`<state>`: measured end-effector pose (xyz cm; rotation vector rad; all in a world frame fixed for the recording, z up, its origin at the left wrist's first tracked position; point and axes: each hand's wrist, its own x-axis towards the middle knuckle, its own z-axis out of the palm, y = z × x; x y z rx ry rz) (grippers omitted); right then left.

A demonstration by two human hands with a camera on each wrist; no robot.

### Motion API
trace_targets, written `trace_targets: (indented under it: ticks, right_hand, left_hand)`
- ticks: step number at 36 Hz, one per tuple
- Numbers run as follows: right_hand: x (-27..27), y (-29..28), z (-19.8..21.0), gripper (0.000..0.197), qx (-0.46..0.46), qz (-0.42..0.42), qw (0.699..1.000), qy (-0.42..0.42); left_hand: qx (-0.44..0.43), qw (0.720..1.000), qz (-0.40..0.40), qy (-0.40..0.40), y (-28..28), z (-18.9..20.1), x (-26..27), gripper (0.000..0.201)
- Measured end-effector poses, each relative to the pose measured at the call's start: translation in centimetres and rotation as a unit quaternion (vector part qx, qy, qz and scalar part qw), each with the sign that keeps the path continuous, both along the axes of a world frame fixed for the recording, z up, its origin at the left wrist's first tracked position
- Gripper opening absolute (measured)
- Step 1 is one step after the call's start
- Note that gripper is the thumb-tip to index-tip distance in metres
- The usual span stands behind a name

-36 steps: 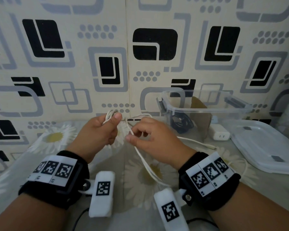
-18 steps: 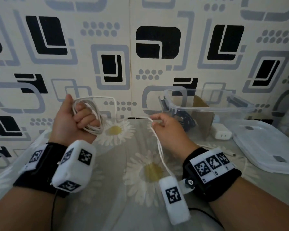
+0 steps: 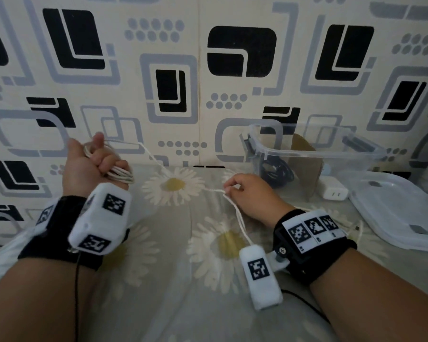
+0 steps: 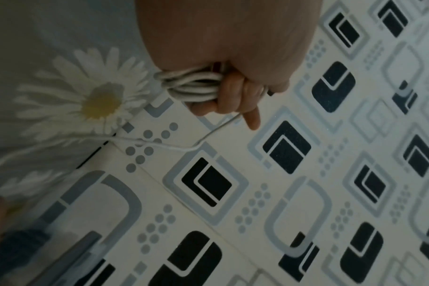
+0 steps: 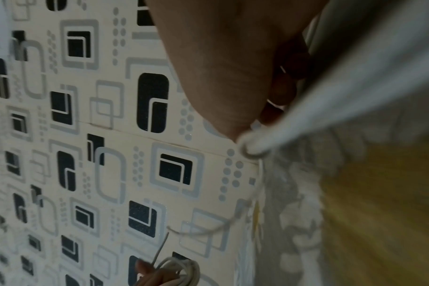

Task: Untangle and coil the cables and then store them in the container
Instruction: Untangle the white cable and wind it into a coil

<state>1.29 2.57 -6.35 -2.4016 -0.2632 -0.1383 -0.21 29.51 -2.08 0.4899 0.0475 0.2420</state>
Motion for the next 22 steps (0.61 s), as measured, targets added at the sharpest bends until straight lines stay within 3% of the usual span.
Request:
trace_targets:
  ticks: [5, 11, 15, 19, 22]
  right_hand:
    - [-0.8, 0.3, 1.2, 0.018, 0.002, 0.025, 0.999, -0.02]
    - [-3.1, 1.5, 3.1, 0.045, 0.167, 0.103, 0.98, -0.011]
    - [-4.4, 1.9, 3.4, 0.02, 0.2, 0.198, 0.958, 0.06]
    - [-4.1, 2.2, 2.8, 0.01, 0.241, 0.23, 0.939, 0.086]
    - [-3.6, 2.6, 2.4, 0.014, 0.369, 0.216, 0.898, 0.104]
  left_hand:
    - [0.117, 0.989, -0.083, 0.021, -1.7, 0.5, -0.5, 0.056]
    - [0.292, 0.943, -0.16, -0.012, -5.1, 0.3, -1.3, 0.065]
    - [0.348, 0.923, -0.159, -0.028, -6.0, -0.1, -1.6, 0.06]
    - [0.363, 0.919, -0.152, -0.031, -5.9, -0.2, -1.7, 0.06]
    - [0.369, 0.914, -0.162, -0.029, -5.8, -0.2, -1.5, 0.061]
